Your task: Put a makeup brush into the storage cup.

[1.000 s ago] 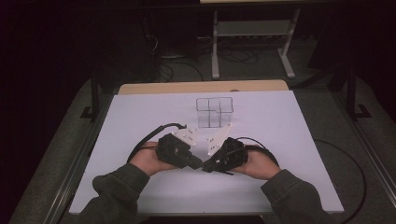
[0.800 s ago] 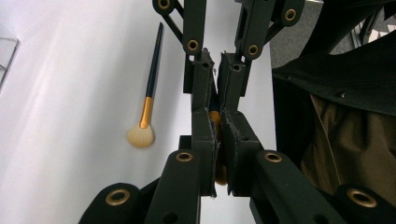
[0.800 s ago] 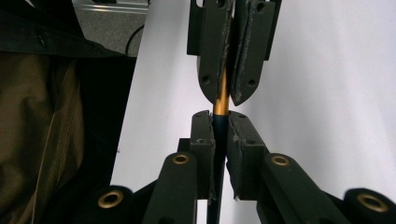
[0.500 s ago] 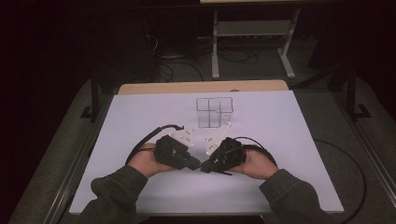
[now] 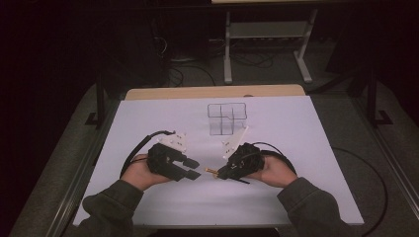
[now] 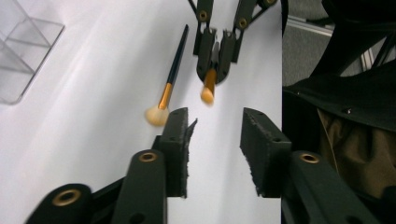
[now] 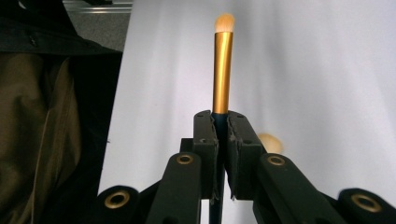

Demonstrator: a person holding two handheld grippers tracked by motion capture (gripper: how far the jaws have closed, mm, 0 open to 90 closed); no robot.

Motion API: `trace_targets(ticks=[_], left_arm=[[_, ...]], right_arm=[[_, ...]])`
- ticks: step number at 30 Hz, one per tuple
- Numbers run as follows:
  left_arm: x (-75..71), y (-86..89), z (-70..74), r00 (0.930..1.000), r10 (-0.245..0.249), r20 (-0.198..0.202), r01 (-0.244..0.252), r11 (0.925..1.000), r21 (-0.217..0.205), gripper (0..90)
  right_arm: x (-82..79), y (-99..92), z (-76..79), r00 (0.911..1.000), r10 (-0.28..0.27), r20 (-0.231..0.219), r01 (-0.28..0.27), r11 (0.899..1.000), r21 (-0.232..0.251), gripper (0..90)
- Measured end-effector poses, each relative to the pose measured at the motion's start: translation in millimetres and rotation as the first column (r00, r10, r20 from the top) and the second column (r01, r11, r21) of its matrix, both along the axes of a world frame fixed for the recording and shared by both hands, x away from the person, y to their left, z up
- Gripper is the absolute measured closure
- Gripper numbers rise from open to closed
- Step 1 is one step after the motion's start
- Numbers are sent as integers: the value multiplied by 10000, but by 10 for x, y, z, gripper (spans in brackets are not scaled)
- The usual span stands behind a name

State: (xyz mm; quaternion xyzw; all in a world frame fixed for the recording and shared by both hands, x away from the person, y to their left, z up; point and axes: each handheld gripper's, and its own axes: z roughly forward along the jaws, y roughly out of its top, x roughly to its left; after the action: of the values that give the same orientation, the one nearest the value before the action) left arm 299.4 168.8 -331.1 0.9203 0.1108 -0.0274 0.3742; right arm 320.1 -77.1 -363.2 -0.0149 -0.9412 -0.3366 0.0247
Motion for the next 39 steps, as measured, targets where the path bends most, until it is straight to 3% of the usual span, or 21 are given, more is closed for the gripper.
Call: trace_targets(ticks=[10, 12, 15, 19, 26, 30, 39], left_arm=[[-44, 203, -166, 9981, 622, 16, -621, 9977, -264, 574], [-54, 239, -196, 9968, 801, 22, -801, 9967, -155, 563], [-76, 290, -242, 9950, 995, -123, -998, 9945, -328, 544], [-130, 339, -271, 9956, 935, 16, -934, 9950, -359, 503], [-179, 393, -381, 9899, 1414, 12, -1412, 9887, -502, 458], [-206, 418, -401, 9901, 1404, -33, -1404, 9883, -592, 427], [-249, 462, -462, 9841, 1743, 329, -1724, 9835, -546, 400]], right_arm=[[144, -194, -2, 9972, -714, -209, 722, 9966, 399, 829], [171, -224, 4, 9963, -823, -230, 832, 9955, 452, 829], [205, -264, 17, 9941, -1050, -252, 1062, 9931, 498, 828], [260, -309, 40, 9911, -1323, -113, 1327, 9899, 501, 828], [334, -359, 72, 9870, -1600, -144, 1606, 9856, 521, 828], [368, -378, 78, 9844, -1749, -178, 1756, 9832, 498, 828], [431, -368, 291, 9830, -1836, 56, 1824, 9791, 903, 828]])
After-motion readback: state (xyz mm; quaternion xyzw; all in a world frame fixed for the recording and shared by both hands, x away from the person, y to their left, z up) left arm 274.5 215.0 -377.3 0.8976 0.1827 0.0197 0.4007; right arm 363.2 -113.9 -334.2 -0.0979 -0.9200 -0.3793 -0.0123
